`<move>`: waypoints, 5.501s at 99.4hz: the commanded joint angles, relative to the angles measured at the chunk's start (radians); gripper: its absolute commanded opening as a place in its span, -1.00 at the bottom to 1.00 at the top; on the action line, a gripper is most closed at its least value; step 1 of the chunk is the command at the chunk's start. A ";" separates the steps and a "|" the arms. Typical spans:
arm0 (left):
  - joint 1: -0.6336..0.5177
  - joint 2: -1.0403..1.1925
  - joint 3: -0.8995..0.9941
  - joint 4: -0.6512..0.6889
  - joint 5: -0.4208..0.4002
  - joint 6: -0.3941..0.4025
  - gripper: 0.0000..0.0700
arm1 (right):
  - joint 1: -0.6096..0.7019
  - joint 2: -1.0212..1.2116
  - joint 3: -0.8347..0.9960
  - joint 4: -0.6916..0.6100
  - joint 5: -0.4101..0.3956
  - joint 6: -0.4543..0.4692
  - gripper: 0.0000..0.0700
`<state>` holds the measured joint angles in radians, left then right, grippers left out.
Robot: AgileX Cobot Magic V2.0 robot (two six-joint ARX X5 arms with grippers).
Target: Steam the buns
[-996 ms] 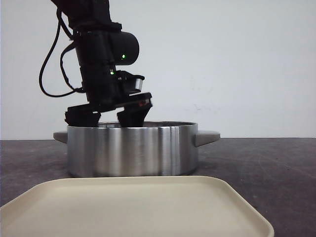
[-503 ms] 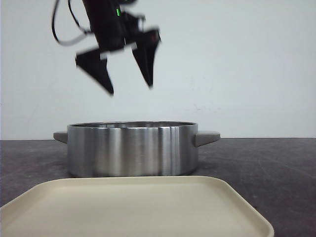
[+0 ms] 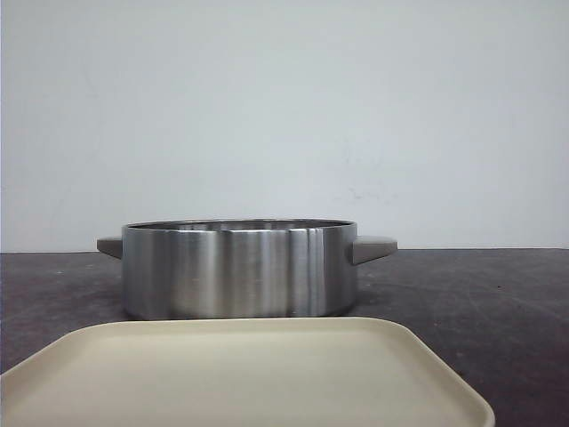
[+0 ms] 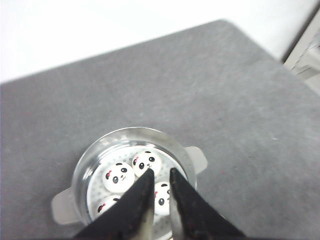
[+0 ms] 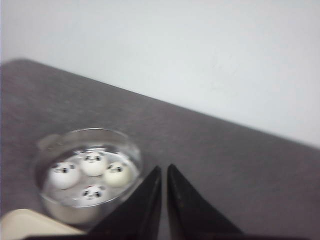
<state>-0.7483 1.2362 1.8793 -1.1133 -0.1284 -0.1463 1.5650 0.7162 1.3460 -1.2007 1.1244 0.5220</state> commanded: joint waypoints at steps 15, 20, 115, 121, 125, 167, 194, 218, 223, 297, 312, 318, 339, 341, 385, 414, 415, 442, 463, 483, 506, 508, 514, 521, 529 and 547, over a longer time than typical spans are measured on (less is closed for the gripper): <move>-0.118 -0.258 -0.114 -0.059 -0.139 -0.108 -1.00 | 0.018 -0.190 -0.257 0.117 -0.085 0.058 -0.96; -0.130 -0.328 -0.181 -0.063 -0.166 -0.132 -1.00 | 0.018 -0.219 -0.295 0.151 -0.101 0.057 -0.96; -0.136 -0.727 -0.719 -0.047 -0.215 -0.330 -1.00 | 0.030 -0.235 -0.343 0.235 -0.100 0.043 -0.96; -0.136 -0.727 -0.719 -0.047 -0.215 -0.330 -1.00 | 0.030 -0.235 -0.343 0.235 -0.100 0.043 -0.96; -0.136 -0.727 -0.719 -0.047 -0.215 -0.330 -1.00 | 0.030 -0.235 -0.343 0.235 -0.100 0.043 -0.96; -0.136 -0.727 -0.719 -0.047 -0.215 -0.330 -1.00 | 0.030 -0.235 -0.343 0.235 -0.100 0.043 -0.96; -0.136 -0.727 -0.719 -0.047 -0.215 -0.330 -1.00 | -0.080 -0.235 -0.344 0.212 -0.105 0.043 -0.96; -0.136 -0.727 -0.719 -0.047 -0.215 -0.330 -1.00 | -0.210 -0.238 -0.350 0.221 -0.194 0.043 -0.37; -0.136 -0.727 -0.719 -0.047 -0.215 -0.330 -1.00 | -0.223 -0.241 -0.350 0.224 -0.224 0.043 -0.36; -0.136 -0.727 -0.719 -0.047 -0.215 -0.330 -1.00 | -1.026 -0.280 -0.461 0.452 -0.699 -0.279 -0.46; -0.136 -0.727 -0.719 -0.047 -0.215 -0.330 -1.00 | -1.308 -0.364 -0.671 0.838 -0.923 -0.355 -1.00; -0.136 -0.727 -0.719 -0.047 -0.215 -0.330 -1.00 | -1.391 -0.402 -0.777 1.014 -0.995 -0.355 -1.00; -0.136 -0.727 -0.719 -0.047 -0.215 -0.330 -1.00 | -1.527 -0.522 -1.065 1.303 -1.133 -0.354 -1.00; -0.136 -0.727 -0.719 -0.047 -0.215 -0.330 -1.00 | -1.533 -0.531 -1.090 1.311 -1.133 -0.354 -1.00; -0.136 -0.727 -0.719 -0.047 -0.215 -0.330 -1.00 | -1.594 -0.718 -1.334 1.265 -1.180 -0.353 -1.00; -0.136 -0.727 -0.719 -0.047 -0.215 -0.330 -1.00 | -1.585 -0.713 -1.334 1.048 -1.292 -0.375 -1.00; -0.136 -0.727 -0.719 -0.047 -0.215 -0.330 -1.00 | -1.584 -0.713 -1.334 1.040 -1.300 -0.378 -1.00; -0.136 -0.727 -0.719 -0.047 -0.215 -0.330 -1.00 | -1.577 -0.713 -1.334 1.036 -1.271 -0.504 -1.00; -0.136 -0.727 -0.719 -0.046 -0.215 -0.330 -1.00 | -1.580 -0.713 -1.334 1.043 -1.274 -0.504 -1.00; -0.136 -0.727 -0.719 -0.047 -0.215 -0.330 -1.00 | -1.582 -0.713 -1.334 1.043 -1.274 -0.504 -1.00; -0.136 -0.727 -0.719 -0.047 -0.215 -0.330 -1.00 | -1.582 -0.713 -1.334 1.043 -1.274 -0.504 -1.00; -0.136 -0.727 -0.719 -0.047 -0.215 -0.330 -1.00 | -1.582 -0.713 -1.334 1.043 -1.274 -0.504 -1.00; -0.136 -0.727 -0.719 -0.047 -0.215 -0.330 -1.00 | -1.582 -0.713 -1.334 1.043 -1.274 -0.504 -1.00; -0.136 -0.727 -0.719 -0.047 -0.215 -0.330 -1.00 | -1.582 -0.713 -1.334 1.043 -1.274 -0.504 -1.00; -0.136 -0.727 -0.719 -0.047 -0.215 -0.330 -1.00 | -1.582 -0.713 -1.334 1.043 -1.274 -0.504 -1.00; -0.135 -0.727 -0.719 -0.046 -0.225 -0.291 -1.00 | -1.582 -0.713 -1.334 1.043 -1.274 -0.504 -1.00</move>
<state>-0.8749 0.5064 1.1461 -1.1706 -0.3420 -0.4713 -0.0151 0.0036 0.0147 -0.1616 -0.1528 0.0288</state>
